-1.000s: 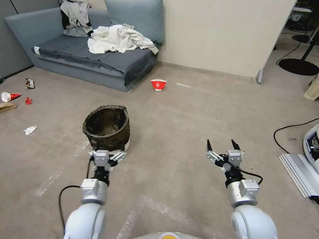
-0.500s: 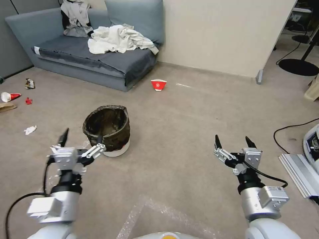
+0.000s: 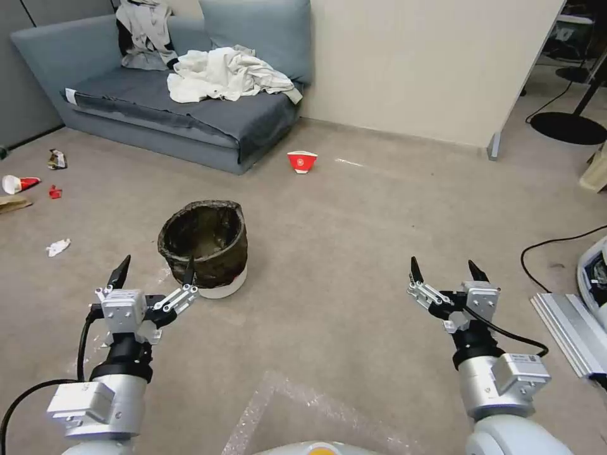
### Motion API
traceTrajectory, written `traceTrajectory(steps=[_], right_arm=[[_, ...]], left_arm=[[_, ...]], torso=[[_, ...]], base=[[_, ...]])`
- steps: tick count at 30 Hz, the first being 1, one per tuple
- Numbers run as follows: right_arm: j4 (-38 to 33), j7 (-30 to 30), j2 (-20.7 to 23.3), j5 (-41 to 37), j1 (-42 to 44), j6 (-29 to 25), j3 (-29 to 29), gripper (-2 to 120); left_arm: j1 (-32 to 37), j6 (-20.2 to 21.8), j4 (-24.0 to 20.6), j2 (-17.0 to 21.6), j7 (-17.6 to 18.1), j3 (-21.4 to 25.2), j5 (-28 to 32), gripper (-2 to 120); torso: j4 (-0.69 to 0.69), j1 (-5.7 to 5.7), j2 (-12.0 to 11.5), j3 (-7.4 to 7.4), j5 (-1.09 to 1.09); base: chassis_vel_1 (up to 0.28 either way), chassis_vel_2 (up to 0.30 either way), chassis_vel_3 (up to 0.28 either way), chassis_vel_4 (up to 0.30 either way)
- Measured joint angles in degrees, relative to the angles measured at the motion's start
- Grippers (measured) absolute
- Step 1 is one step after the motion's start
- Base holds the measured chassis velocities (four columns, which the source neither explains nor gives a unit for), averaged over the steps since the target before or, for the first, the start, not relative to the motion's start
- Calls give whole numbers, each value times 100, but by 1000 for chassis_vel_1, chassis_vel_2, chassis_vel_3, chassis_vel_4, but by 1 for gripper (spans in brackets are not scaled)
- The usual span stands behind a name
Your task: Pick up the trash can from the floor.
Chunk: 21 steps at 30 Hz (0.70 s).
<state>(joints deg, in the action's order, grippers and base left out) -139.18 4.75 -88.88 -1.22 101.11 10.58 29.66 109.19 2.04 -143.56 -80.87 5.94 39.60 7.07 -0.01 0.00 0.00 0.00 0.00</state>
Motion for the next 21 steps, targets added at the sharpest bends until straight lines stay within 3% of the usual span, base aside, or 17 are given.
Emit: traceTrajectory(steps=[21], right_arm=[[38,58,-22,-8,-25,23,-24,100]], left_arm=[[-31,-16,24,-13,-12,15,6,100]], torso=[[0,0,0,0,0]], base=[[69,70,69,71]])
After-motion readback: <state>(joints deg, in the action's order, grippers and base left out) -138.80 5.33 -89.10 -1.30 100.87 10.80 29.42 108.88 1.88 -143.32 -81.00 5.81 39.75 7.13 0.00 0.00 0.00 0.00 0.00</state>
